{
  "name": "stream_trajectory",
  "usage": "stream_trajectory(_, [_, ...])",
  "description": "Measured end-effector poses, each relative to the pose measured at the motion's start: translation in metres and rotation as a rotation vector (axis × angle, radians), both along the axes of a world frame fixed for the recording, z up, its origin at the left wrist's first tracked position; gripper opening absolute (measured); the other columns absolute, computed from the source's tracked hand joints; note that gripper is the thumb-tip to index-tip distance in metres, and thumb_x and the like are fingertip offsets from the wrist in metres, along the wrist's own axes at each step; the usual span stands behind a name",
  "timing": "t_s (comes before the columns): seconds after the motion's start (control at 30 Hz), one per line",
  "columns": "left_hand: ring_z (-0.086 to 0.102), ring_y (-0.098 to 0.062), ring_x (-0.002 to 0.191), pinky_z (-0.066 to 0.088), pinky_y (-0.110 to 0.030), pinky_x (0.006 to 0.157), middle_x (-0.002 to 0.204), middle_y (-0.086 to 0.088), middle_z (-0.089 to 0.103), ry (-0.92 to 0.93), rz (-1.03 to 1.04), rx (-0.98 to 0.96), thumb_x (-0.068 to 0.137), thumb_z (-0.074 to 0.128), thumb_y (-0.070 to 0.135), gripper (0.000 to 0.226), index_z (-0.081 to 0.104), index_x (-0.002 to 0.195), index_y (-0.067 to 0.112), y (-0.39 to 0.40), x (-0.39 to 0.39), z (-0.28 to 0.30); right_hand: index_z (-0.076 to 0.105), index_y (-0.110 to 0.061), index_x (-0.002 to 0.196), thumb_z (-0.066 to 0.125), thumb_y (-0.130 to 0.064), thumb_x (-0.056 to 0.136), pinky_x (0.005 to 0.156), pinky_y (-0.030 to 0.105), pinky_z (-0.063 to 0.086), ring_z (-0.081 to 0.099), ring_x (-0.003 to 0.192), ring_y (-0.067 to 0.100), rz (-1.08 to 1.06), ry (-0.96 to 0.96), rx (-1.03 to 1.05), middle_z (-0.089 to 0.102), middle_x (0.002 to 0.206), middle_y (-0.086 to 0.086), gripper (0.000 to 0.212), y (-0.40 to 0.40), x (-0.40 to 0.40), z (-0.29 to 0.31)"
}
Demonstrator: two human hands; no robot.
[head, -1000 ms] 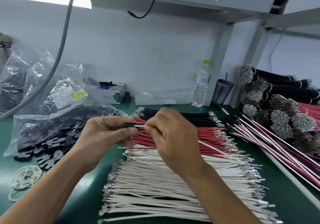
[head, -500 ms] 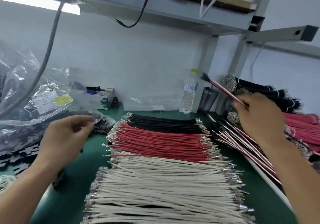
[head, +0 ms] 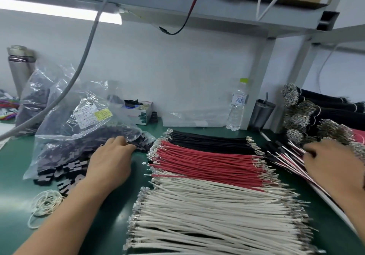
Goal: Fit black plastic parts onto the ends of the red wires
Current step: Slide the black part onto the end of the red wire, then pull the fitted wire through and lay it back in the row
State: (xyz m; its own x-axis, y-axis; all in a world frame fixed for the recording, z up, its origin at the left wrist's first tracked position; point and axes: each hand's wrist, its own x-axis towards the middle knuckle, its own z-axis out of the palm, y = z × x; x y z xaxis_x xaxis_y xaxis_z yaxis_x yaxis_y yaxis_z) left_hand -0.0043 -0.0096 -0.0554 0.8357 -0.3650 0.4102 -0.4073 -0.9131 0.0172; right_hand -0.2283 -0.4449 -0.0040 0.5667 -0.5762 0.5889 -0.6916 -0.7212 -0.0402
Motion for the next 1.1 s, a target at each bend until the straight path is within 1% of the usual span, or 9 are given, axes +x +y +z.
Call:
stream_trajectory(0.1, [0.052,-0.020,0.103,0.044,-0.032,0.078,0.110,0.005,0.054,0.014,0.062,0.116,0.096,0.052,0.024,0.027,0.068,0.116,0.032,-0.001,0.000,0.000,0.078,-0.025,0.103,0.067,-0.017,0.091,0.064,0.025,0.041,0.062,0.088,0.020,0.329,-0.078,0.032,0.070,0.104,0.000,0.017,0.059,0.033,0.015])
stream_trajectory(0.2, [0.053,-0.020,0.100,0.041,-0.031,0.073,0.106,0.004,0.052,0.023,0.104,0.143,0.096,0.051,0.020,0.023,0.071,0.106,0.026,-0.002,0.000,-0.002,0.077,-0.029,0.107,0.063,-0.021,0.096,0.076,0.024,0.042,0.060,0.094,0.010,0.606,-0.023,0.193,0.071,0.108,-0.009,0.019,0.110,0.088,0.017])
stream_trajectory(0.33, [0.059,-0.023,0.102,0.043,-0.032,0.069,0.112,0.001,0.055,-0.004,0.135,0.062,0.097,0.051,0.022,0.020,0.067,0.109,0.024,-0.004,0.000,-0.001,0.069,-0.028,0.125,0.055,-0.016,0.101,0.097,0.030,0.046,0.061,0.119,0.014,0.731,0.131,0.366,0.067,0.130,-0.007,0.030,0.164,0.159,0.002])
stream_trajectory(0.43, [0.057,-0.023,0.107,0.047,-0.033,0.076,0.120,0.000,0.059,-0.018,0.130,0.115,0.098,0.048,0.024,0.029,0.064,0.121,0.028,-0.005,0.000,-0.002,0.059,-0.024,0.139,0.052,-0.011,0.103,0.104,0.038,0.045,0.054,0.131,0.024,0.711,0.317,0.351,0.057,0.144,0.001,0.039,0.180,0.188,-0.013])
stream_trajectory(0.6, [0.061,-0.023,0.103,0.041,-0.032,0.073,0.112,0.000,0.059,0.005,0.137,0.093,0.096,0.049,0.016,0.026,0.068,0.112,0.025,-0.005,0.001,-0.002,0.074,-0.022,0.117,0.064,-0.017,0.098,0.094,0.035,0.052,0.066,0.110,0.020,0.677,0.262,0.185,0.073,0.119,0.000,0.023,0.178,0.193,-0.012])
stream_trajectory(0.8, [0.061,-0.019,0.101,0.041,-0.030,0.068,0.100,0.005,0.060,-0.004,0.156,0.074,0.098,0.056,0.022,0.016,0.071,0.099,0.025,-0.004,0.006,-0.003,0.072,-0.018,0.087,0.055,-0.005,0.093,0.066,0.028,0.051,0.067,0.079,0.024,0.665,0.269,-0.077,0.071,0.083,0.000,0.023,0.172,0.185,0.003])
stream_trajectory(0.9, [0.062,-0.019,0.099,0.044,-0.030,0.068,0.097,0.006,0.061,-0.026,0.147,0.069,0.097,0.056,0.022,0.015,0.071,0.098,0.025,-0.004,0.007,-0.002,0.072,-0.019,0.097,0.053,-0.005,0.096,0.063,0.029,0.046,0.062,0.077,0.022,0.686,0.193,-0.164,0.065,0.087,-0.001,0.024,0.166,0.181,0.026])
stream_trajectory(1.03, [0.062,-0.022,0.099,0.041,-0.031,0.069,0.099,0.002,0.058,0.002,0.160,0.064,0.097,0.055,0.023,0.017,0.072,0.099,0.024,-0.006,0.010,-0.004,0.064,-0.019,0.128,0.053,0.000,0.095,0.068,0.031,0.042,0.053,0.098,0.023,0.768,-0.020,-0.266,0.057,0.103,0.003,0.040,0.162,0.168,0.066])
stream_trajectory(1.1, [0.060,-0.023,0.100,0.044,-0.032,0.073,0.102,0.002,0.056,0.026,0.154,0.052,0.098,0.056,0.025,0.017,0.073,0.101,0.025,-0.005,0.013,-0.005,0.067,-0.017,0.125,0.056,0.000,0.093,0.065,0.031,0.044,0.054,0.094,0.023,0.788,-0.162,-0.300,0.056,0.099,0.004,0.038,0.164,0.152,0.076])
